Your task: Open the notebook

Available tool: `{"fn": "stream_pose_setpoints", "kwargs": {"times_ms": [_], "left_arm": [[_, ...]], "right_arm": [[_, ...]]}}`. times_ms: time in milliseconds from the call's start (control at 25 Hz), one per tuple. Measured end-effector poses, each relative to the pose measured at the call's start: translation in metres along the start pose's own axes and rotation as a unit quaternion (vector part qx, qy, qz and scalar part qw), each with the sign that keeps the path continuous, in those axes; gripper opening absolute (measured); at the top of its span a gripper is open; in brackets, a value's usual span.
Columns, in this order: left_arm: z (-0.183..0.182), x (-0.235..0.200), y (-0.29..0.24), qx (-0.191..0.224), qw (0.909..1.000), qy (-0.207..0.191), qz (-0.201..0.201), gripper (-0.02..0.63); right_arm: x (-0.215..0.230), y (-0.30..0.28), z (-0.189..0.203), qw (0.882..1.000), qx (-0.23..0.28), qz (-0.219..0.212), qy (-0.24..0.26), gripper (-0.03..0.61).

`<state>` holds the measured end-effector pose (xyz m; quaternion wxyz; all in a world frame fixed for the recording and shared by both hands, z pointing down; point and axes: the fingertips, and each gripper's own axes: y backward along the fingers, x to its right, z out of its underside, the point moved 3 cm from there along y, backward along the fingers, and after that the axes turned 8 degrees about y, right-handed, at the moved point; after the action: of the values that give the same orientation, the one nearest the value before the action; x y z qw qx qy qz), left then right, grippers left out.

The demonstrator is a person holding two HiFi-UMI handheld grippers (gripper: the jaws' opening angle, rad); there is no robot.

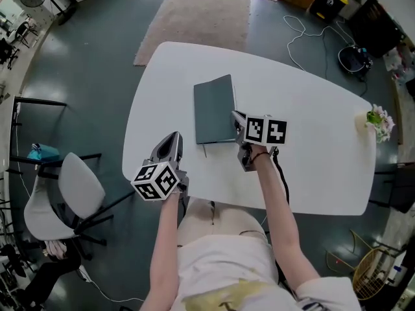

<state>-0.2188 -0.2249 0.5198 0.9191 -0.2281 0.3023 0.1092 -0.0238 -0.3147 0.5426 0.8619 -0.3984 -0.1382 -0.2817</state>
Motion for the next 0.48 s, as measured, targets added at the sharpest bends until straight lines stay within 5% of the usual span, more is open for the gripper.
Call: {"fn": "stream_pose_setpoints", "kwargs": {"times_ms": [480], "left_arm": [[-0.016, 0.009, 0.029, 0.046, 0.9988, -0.007, -0.017, 0.000]], "right_arm": [[-0.038, 0.008, -0.018, 0.999, 0.018, -0.037, 0.026, 0.031]]}}
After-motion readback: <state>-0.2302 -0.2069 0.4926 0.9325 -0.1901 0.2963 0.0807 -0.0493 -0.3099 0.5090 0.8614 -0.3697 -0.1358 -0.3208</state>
